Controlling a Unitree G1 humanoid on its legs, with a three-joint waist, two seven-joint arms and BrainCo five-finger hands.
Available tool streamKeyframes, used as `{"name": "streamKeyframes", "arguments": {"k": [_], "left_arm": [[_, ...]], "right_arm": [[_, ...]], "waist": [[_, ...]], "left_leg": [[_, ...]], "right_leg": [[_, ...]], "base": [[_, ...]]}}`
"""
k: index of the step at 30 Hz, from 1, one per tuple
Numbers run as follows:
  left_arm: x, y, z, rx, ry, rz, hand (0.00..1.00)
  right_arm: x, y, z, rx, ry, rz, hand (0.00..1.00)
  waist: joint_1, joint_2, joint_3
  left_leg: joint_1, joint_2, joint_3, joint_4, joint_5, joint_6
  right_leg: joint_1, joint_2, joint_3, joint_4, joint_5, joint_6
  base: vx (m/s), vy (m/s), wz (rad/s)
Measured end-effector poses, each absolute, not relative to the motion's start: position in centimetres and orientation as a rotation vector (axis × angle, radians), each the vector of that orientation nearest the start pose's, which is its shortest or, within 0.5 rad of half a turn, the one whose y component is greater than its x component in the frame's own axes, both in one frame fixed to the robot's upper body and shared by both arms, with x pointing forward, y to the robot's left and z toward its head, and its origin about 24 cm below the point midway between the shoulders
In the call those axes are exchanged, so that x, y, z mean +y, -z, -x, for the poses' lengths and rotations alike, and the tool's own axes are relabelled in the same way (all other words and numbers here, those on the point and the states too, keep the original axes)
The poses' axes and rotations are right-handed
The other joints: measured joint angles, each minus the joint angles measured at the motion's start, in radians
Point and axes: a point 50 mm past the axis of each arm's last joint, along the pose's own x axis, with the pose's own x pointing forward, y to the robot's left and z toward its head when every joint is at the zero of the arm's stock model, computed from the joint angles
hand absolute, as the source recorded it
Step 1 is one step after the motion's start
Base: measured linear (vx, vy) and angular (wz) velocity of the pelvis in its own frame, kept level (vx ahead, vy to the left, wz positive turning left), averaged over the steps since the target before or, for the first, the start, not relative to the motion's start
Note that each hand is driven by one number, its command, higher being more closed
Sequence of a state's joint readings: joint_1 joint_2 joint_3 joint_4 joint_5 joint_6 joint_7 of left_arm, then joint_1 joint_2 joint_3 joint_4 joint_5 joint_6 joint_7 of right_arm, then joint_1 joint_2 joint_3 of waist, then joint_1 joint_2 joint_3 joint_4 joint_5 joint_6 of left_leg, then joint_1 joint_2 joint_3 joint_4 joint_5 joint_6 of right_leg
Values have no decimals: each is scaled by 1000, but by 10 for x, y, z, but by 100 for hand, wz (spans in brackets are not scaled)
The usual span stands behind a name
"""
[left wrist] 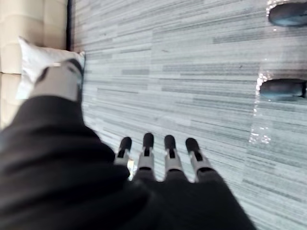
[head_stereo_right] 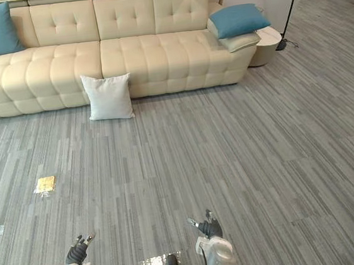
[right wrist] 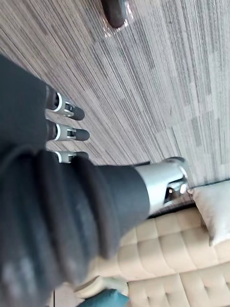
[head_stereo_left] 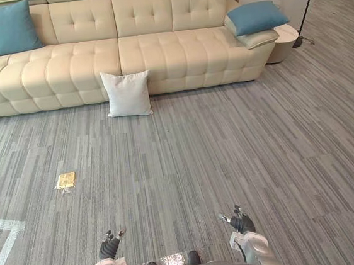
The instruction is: Pick up cushions and gather them together orderly.
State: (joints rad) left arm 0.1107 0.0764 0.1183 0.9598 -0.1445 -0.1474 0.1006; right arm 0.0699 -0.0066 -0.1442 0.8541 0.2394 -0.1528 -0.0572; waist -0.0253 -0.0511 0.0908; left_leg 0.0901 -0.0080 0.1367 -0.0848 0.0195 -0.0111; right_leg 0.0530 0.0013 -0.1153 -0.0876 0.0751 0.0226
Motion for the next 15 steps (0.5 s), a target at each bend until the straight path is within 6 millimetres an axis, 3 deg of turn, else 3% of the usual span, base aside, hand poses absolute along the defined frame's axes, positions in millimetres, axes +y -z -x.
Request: {"name": "streamKeyframes", "arguments": {"k": [8, 15], "left_arm": [[204, 155, -97, 972, -380, 94, 0], [205, 157, -93, 992, -392, 114, 0]], "right_arm": [[-190, 148, -122, 889, 404, -243, 0], [-192, 151, -119, 922, 406, -220, 0]], "waist": [[0, 11, 5], [-2, 17, 8]], "left_leg": [[2, 1, 3, 0, -10, 0], [21, 0, 1, 1, -13, -1]], "right_leg": [[3, -1, -6, 0, -9, 2], [16, -3, -9, 1, -10, 4]], "base": [[0, 0, 0], [17, 4, 0]]}}
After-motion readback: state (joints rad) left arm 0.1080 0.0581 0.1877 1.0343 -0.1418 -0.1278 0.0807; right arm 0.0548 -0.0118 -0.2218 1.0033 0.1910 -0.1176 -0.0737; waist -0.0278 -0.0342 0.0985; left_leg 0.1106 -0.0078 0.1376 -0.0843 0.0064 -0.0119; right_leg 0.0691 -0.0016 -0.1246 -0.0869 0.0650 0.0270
